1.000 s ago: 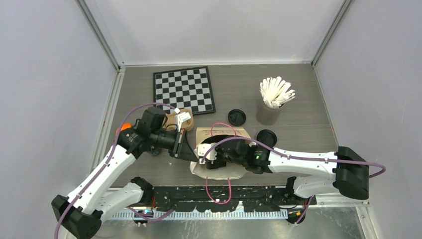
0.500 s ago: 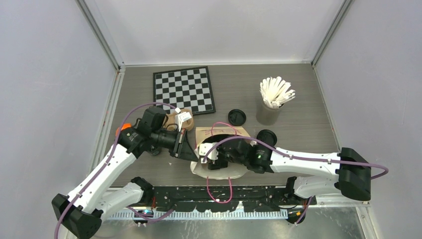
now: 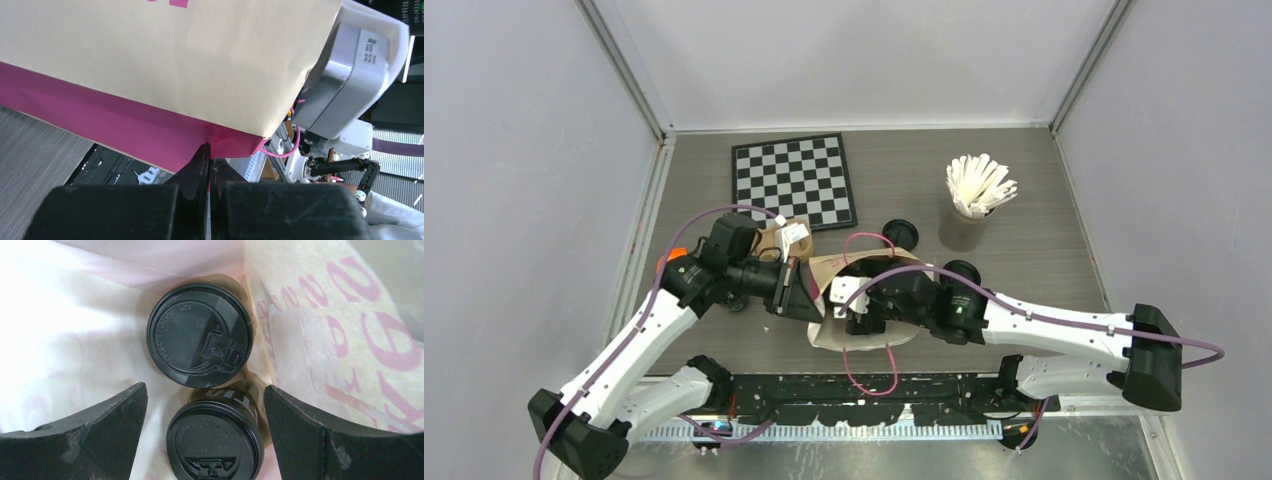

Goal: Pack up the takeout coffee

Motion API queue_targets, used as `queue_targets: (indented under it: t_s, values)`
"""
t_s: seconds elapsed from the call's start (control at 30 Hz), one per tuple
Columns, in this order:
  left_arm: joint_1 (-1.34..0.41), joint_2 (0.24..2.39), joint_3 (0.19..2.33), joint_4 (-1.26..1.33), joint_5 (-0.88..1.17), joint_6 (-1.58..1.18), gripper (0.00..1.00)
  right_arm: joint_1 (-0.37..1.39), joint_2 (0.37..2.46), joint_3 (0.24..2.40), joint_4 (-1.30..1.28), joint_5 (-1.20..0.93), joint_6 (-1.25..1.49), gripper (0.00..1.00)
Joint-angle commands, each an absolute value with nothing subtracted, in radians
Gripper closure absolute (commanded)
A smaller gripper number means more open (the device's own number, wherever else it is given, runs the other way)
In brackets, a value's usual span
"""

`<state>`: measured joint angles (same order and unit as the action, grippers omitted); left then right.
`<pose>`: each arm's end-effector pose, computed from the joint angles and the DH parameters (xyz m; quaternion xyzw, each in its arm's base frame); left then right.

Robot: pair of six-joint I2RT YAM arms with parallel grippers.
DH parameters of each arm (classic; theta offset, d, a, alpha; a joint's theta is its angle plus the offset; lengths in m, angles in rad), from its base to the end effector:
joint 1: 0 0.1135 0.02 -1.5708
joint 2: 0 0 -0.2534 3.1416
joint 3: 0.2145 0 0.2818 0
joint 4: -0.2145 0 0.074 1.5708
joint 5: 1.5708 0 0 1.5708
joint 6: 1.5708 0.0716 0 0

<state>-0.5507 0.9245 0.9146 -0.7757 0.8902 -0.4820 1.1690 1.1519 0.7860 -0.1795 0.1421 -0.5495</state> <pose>0.1647 -0.1665 0.2888 0.1933 0.8277 -0.5164 0.1039 0.1342 0.2900 0.2273 -0.6356 0.5940 0.0902 0.4849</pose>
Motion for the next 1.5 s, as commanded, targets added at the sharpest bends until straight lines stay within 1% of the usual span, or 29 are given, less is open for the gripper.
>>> queue_targets:
  t_s: [0.0,0.07,0.1,0.13,0.17,0.23,0.3,0.4,0.67,0.87,1.03,1.2,1.33,1.47]
  values:
    - [-0.555,0.904,0.927,-0.741,0.908,-0.507,1.0,1.163,1.111,0.853,-0.213,0.145,-0.502,0.11]
    - [-0.555,0.903,0.926,-0.735,0.91,-0.513,1.0,1.161,1.099,0.863,-0.235,0.159,-0.49,0.15]
    - [-0.555,0.902,0.925,-0.73,0.91,-0.518,1.0,1.161,1.092,0.868,-0.252,0.165,-0.481,0.18]
    - [-0.555,0.898,0.923,-0.724,0.91,-0.524,1.0,1.161,1.085,0.875,-0.269,0.175,-0.473,0.24]
    - [-0.555,0.896,0.92,-0.715,0.91,-0.531,1.0,1.159,1.079,0.881,-0.287,0.186,-0.459,0.32]
    - [-0.555,0.889,0.915,-0.702,0.91,-0.543,1.0,1.154,1.067,0.887,-0.327,0.191,-0.441,0.43]
    - [-0.555,0.885,0.911,-0.696,0.91,-0.551,1.0,1.153,1.057,0.889,-0.345,0.196,-0.424,0.47]
    - [-0.555,0.881,0.905,-0.683,0.911,-0.56,1.0,1.15,1.042,0.886,-0.351,0.196,-0.411,0.5]
    - [-0.555,0.874,0.898,-0.65,0.907,-0.604,1.0,1.147,1.066,0.926,-0.381,0.199,-0.352,0.54]
    - [-0.555,0.868,0.873,-0.563,0.876,-0.76,1.0,1.136,1.033,0.984,-0.445,0.21,-0.297,0.52]
    - [-0.555,0.827,0.872,-0.538,0.862,-0.817,1.0,1.133,1.004,1.033,-0.519,0.211,-0.268,0.52]
    - [-0.555,0.781,0.811,-0.443,0.86,-0.96,1.0,1.134,0.972,1.078,-0.574,0.208,-0.231,0.52]
    - [-0.555,0.734,0.763,-0.384,0.843,-1.043,1.0,1.132,0.951,1.122,-0.618,0.172,-0.19,0.51]
    - [-0.555,0.703,0.768,-0.396,0.827,-1.064,1.0,1.131,0.953,1.176,-0.658,0.145,-0.145,0.5]
